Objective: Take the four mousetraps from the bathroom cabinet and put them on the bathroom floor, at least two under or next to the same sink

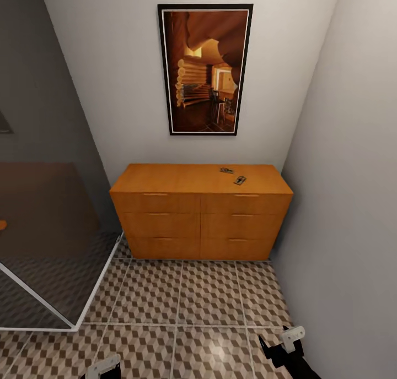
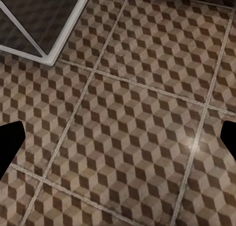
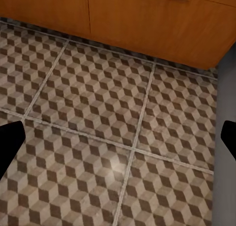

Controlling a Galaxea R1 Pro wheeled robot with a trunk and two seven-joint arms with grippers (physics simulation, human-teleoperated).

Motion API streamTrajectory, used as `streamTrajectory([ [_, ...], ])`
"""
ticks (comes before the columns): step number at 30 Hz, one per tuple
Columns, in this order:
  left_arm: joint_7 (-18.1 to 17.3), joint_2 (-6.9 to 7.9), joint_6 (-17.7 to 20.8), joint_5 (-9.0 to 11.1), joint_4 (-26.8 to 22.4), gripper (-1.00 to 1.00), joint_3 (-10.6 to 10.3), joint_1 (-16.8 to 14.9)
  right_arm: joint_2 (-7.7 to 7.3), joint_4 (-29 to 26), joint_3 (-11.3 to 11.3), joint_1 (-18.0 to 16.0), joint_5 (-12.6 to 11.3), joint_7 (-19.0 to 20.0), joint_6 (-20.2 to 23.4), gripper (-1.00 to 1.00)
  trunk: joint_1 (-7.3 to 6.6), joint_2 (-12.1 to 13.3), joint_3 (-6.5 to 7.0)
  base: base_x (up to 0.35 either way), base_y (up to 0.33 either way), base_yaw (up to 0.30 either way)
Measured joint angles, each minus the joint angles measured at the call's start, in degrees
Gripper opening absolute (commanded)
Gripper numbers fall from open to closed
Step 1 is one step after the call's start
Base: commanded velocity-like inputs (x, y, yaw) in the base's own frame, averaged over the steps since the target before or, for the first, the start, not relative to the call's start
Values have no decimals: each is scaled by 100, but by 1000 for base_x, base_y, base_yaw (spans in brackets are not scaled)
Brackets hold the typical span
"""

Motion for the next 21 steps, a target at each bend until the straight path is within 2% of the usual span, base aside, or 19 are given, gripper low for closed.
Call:
streamTrajectory([
  [14,-1,0,0,2,0,100,0,-1,0,-1,1,0,2,0,-9,100,0,0,0,0,0,0],
  [21,-1,0,0,2,0,100,0,1,0,0,1,20,7,1,-214,100,0,0,0,0,0,0],
])
